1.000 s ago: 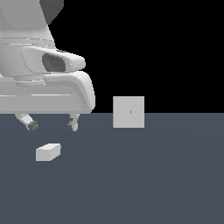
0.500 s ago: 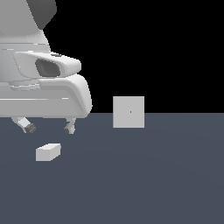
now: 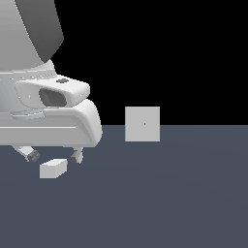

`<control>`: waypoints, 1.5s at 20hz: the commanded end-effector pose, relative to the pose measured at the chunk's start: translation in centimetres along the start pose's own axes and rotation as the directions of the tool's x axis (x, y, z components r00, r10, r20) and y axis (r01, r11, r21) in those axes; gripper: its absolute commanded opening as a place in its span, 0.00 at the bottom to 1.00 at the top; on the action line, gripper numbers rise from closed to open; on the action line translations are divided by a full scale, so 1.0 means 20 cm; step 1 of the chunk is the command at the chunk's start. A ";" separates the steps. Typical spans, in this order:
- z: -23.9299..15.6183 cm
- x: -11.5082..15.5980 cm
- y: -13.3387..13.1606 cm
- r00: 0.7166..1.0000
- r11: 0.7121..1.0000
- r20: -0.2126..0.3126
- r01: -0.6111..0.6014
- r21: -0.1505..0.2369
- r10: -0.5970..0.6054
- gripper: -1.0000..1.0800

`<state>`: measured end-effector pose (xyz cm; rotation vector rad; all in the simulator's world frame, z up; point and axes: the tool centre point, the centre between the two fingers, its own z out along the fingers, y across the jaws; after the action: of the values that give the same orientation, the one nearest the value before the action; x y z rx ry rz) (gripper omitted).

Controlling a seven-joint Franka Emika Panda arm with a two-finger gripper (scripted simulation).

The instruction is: Plug the charger into the wall socket.

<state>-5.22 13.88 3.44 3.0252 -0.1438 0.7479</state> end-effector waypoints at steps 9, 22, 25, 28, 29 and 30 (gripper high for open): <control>0.10 -0.05 0.00 1.000 1.000 0.000 -0.001 0.000 0.001 0.00; 0.09 -0.05 0.03 1.000 1.000 0.000 -0.005 -0.003 0.005 0.00; 0.09 -0.04 0.05 1.000 1.000 -0.001 0.001 0.000 -0.001 0.00; 0.07 -0.02 0.09 1.000 1.000 -0.001 0.010 0.004 -0.010 0.00; 0.07 -0.02 0.11 1.000 1.000 -0.001 0.013 0.006 -0.013 0.00; 0.06 -0.01 0.13 1.000 1.000 -0.002 0.017 0.008 -0.017 0.00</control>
<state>-5.15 11.82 2.02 3.0284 -0.1227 0.7498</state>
